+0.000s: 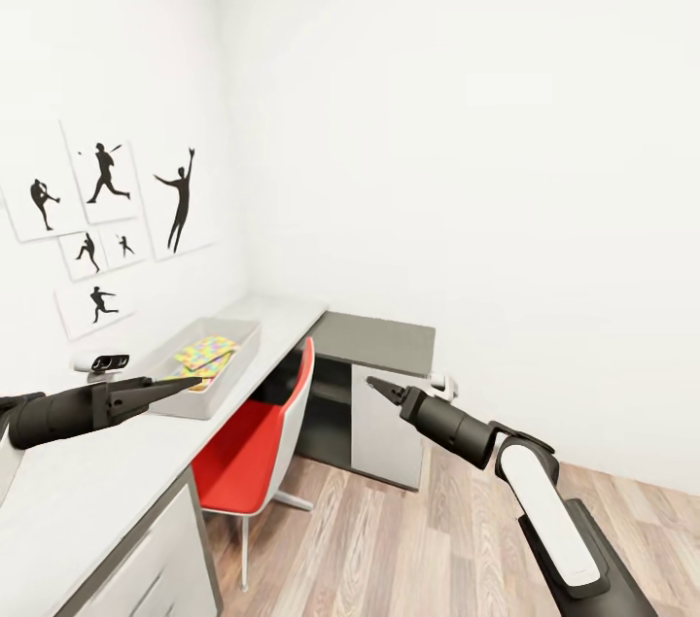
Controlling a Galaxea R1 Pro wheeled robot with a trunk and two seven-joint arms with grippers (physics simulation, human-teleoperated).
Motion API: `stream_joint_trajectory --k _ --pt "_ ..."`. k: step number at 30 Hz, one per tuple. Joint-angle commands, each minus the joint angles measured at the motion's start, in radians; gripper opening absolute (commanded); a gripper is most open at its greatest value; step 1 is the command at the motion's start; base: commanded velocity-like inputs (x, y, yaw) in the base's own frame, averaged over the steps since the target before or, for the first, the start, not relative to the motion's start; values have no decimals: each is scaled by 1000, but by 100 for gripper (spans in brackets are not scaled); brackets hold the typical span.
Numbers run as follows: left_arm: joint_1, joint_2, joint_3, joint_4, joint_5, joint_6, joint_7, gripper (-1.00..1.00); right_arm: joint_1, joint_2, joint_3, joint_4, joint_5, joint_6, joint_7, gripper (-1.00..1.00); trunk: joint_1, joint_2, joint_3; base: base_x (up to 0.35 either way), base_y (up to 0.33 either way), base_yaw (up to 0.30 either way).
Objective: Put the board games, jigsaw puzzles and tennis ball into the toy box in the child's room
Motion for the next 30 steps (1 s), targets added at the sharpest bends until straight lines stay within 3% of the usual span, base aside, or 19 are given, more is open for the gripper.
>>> stream_joint_trajectory --k 1,19,30 --pt "1 0 0 0 0 11 -4 100 -1 0 0 0 3 2 4 100 0 -1 0 0 0 -258" --pt "0 0 0 2 -3 11 -4 100 -1 -2 -3 15 2 3 4 100 0 -1 8 0 0 -270" --pt "1 -1 -1 4 0 11 -4 100 -1 -1 -28 29 1 3 4 100 0 -1 5 -50 0 -271"
